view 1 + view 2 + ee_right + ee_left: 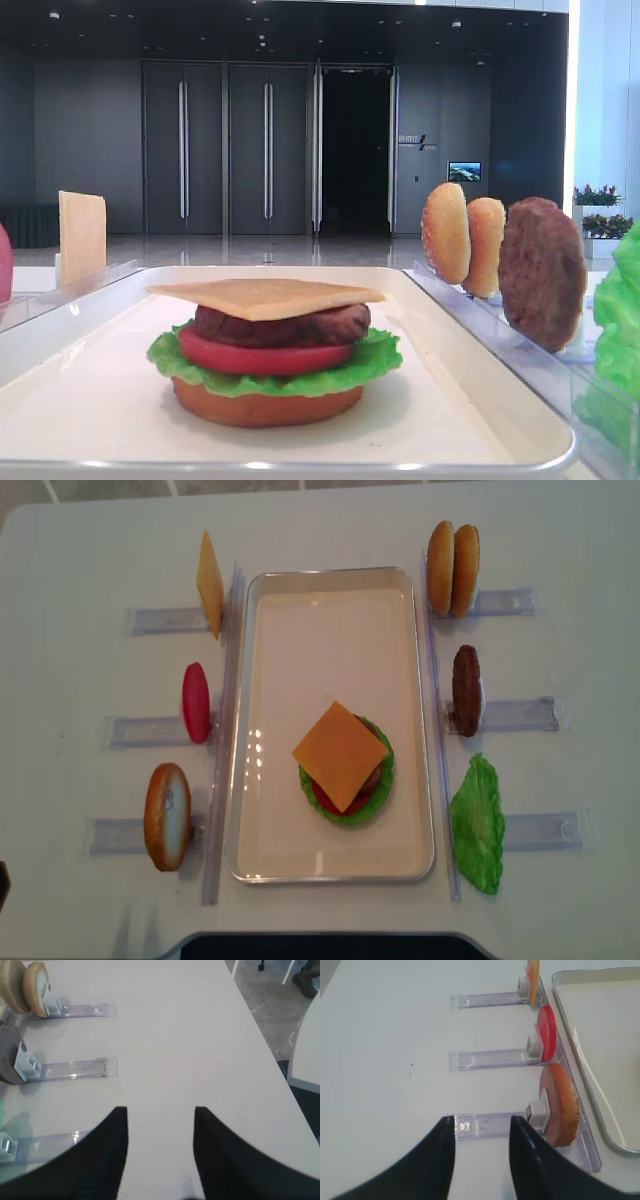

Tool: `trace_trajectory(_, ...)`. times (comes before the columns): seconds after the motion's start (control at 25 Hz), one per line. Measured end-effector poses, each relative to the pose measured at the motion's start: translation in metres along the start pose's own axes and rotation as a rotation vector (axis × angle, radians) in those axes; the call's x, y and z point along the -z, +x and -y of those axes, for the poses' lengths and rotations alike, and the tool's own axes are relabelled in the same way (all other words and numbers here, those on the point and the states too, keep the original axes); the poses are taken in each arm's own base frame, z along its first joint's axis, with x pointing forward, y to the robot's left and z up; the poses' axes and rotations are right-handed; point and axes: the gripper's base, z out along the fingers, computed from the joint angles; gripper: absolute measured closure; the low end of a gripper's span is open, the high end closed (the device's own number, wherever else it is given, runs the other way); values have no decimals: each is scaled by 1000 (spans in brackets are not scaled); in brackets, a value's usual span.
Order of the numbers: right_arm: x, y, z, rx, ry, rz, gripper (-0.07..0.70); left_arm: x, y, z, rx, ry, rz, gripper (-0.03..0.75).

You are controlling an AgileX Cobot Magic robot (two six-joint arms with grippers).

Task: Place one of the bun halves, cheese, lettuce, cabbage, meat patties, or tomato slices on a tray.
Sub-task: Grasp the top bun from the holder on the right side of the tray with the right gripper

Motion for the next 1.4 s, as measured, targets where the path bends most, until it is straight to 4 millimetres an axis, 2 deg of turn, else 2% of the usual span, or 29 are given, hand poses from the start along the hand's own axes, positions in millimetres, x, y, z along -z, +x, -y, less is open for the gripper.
trace_trajectory(0.76, 0, -5, -1, 1, -4, -20, 325, -1, 1, 0, 0, 0, -5, 433)
trace_trajectory(0.92, -6, -27, -5, -8, -35, -101, 325, -1, 1, 0, -1, -1, -5, 433)
trace_trajectory(1.16, -25, -74, -12, -14, -60, -203, 325, -1, 1, 0, -1, -1, -5, 433)
trace_trajectory(1.4, -65, -132, -20, -12, -63, -311, 325, -1, 1, 0, -1, -2, -5, 433)
